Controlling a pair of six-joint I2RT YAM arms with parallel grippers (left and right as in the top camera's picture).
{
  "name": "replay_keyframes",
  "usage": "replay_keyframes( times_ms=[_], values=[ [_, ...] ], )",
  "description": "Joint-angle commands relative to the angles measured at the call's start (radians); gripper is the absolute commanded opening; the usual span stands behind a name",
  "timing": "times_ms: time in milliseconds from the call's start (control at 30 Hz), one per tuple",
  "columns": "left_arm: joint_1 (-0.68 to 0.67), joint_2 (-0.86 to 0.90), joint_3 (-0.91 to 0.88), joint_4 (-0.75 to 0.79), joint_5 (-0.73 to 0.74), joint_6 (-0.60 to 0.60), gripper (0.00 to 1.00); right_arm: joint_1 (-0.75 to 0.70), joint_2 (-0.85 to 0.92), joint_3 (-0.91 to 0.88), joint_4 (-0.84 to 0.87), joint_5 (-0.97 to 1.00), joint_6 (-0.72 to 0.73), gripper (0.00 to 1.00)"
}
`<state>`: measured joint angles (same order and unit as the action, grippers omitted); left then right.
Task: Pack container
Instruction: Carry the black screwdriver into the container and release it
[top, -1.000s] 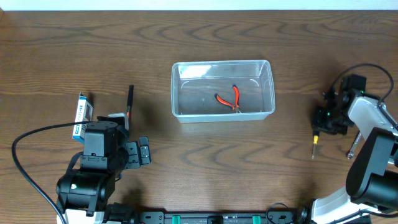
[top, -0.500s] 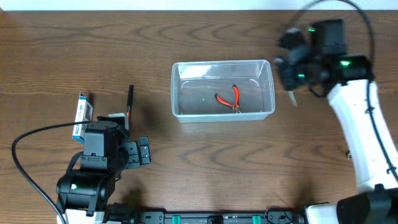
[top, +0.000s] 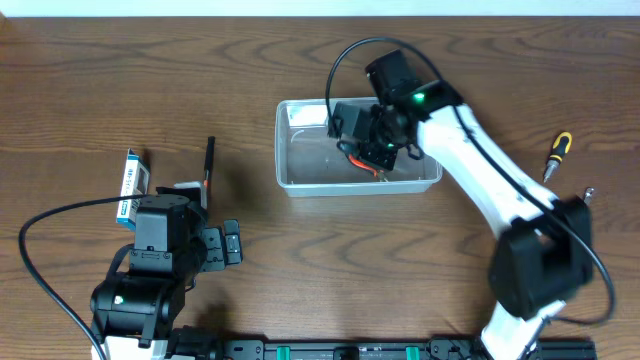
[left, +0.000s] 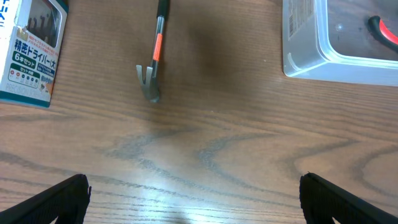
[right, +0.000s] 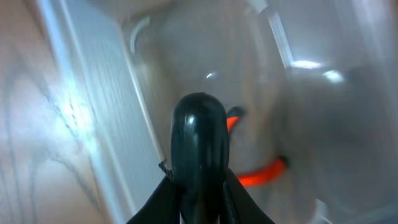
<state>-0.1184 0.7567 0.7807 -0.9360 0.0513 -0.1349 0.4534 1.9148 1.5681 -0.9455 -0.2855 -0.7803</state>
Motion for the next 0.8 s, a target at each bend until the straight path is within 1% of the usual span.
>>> replay_keyframes(
  times_ms=[0, 133, 167, 267, 333, 433, 467, 567, 633, 667, 700, 733, 767],
  values=[
    [0.005, 0.0, 0.013, -0.002, -0.011, -0.009, 0.98, 0.003, 0.062, 0.008, 0.004, -0.045, -0.048, 0.1],
    [0.005, 0.0, 0.013, -0.002, -0.011, -0.009, 0.98, 0.003, 0.116, 0.008, -0.005, -0.06, -0.048, 0.12],
    [0.005, 0.0, 0.013, -0.002, -0.011, -0.009, 0.98, 0.003, 0.122, 0.008, -0.008, -0.06, -0.047, 0.15],
    [0.005, 0.0, 0.013, -0.002, -0.011, -0.009, 0.98, 0.003, 0.128, 0.008, -0.009, -0.057, -0.044, 0.37],
    [0.005, 0.0, 0.013, -0.002, -0.011, -0.009, 0.98, 0.003, 0.127, 0.008, 0.0, -0.051, -0.044, 0.44],
    [0.005, 0.0, 0.013, -0.002, -0.011, -0.009, 0.98, -0.003, 0.126, 0.012, 0.022, -0.032, -0.024, 0.49],
    [0.005, 0.0, 0.013, -0.002, -0.011, -0.009, 0.98, -0.006, 0.125, 0.02, 0.025, -0.025, -0.003, 0.49],
    [0.005, 0.0, 0.013, -0.002, -0.011, -0.009, 0.98, -0.023, 0.117, 0.081, 0.025, -0.005, 0.119, 0.5],
    [0.005, 0.0, 0.013, -0.002, -0.011, -0.009, 0.98, -0.046, 0.098, 0.15, 0.025, 0.055, 0.239, 0.52],
    [0.005, 0.0, 0.013, -0.002, -0.011, -0.009, 0.98, -0.058, 0.085, 0.184, 0.025, 0.103, 0.308, 0.56],
    [0.005, 0.0, 0.013, -0.002, -0.011, -0.009, 0.98, -0.075, 0.072, 0.227, 0.023, 0.178, 0.397, 0.68],
    [0.005, 0.0, 0.013, -0.002, -0.011, -0.009, 0.98, -0.095, 0.055, 0.27, 0.012, 0.261, 0.489, 0.79],
    [0.005, 0.0, 0.013, -0.002, -0.011, -0.009, 0.98, -0.116, 0.037, 0.311, -0.009, 0.339, 0.572, 0.99]
  ],
)
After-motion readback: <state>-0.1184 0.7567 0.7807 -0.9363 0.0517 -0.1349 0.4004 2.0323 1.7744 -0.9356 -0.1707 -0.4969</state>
